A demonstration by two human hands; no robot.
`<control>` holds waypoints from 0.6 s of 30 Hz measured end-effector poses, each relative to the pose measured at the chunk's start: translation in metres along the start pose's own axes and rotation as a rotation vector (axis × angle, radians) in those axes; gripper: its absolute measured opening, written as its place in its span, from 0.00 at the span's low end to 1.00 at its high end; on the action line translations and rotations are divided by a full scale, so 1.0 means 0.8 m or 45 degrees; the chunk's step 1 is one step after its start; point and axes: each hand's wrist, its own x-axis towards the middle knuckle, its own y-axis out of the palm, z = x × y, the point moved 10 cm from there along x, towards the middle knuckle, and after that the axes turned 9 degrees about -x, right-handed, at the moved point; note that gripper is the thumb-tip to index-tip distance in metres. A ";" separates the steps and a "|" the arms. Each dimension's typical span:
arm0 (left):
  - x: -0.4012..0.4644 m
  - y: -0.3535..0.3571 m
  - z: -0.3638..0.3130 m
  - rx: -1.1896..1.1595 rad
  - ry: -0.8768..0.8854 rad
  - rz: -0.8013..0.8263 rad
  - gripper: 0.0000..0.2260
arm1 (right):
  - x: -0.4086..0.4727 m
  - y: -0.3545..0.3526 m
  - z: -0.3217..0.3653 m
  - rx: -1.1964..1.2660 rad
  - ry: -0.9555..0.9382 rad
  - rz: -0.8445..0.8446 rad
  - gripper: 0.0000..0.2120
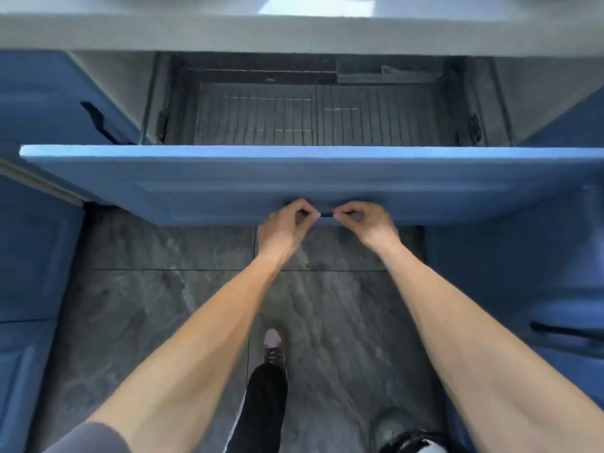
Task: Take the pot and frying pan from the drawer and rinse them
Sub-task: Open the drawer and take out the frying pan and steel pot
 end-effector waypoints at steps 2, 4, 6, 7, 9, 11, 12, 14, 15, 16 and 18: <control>0.023 -0.005 -0.006 0.020 -0.031 0.047 0.07 | 0.018 -0.008 0.009 0.071 0.034 0.026 0.08; 0.041 -0.011 -0.008 0.014 -0.086 0.068 0.07 | 0.036 -0.010 0.017 0.055 0.076 0.071 0.11; 0.059 -0.011 -0.012 0.003 -0.122 0.076 0.08 | 0.051 -0.018 0.021 0.028 0.136 0.091 0.12; 0.067 -0.012 -0.011 0.003 -0.138 0.074 0.08 | 0.062 -0.018 0.019 0.033 0.154 0.110 0.10; 0.087 -0.015 -0.012 -0.005 -0.135 0.070 0.08 | 0.080 -0.021 0.025 0.060 0.173 0.137 0.01; 0.109 -0.017 -0.016 -0.007 -0.100 0.055 0.08 | 0.104 -0.025 0.023 0.117 0.174 0.101 0.10; 0.118 -0.019 -0.019 -0.008 -0.088 0.045 0.09 | 0.113 -0.027 0.024 0.140 0.169 0.086 0.11; 0.133 -0.023 -0.027 -0.015 -0.083 0.024 0.09 | 0.125 -0.033 0.032 0.143 0.158 0.080 0.07; 0.143 -0.024 -0.032 -0.017 -0.088 0.015 0.09 | 0.131 -0.037 0.038 0.139 0.159 0.079 0.04; 0.151 -0.026 -0.034 -0.022 -0.096 0.007 0.09 | 0.137 -0.041 0.040 0.133 0.167 0.071 0.02; 0.167 -0.029 -0.036 -0.040 -0.116 -0.003 0.08 | 0.150 -0.051 0.046 0.094 0.172 0.029 0.05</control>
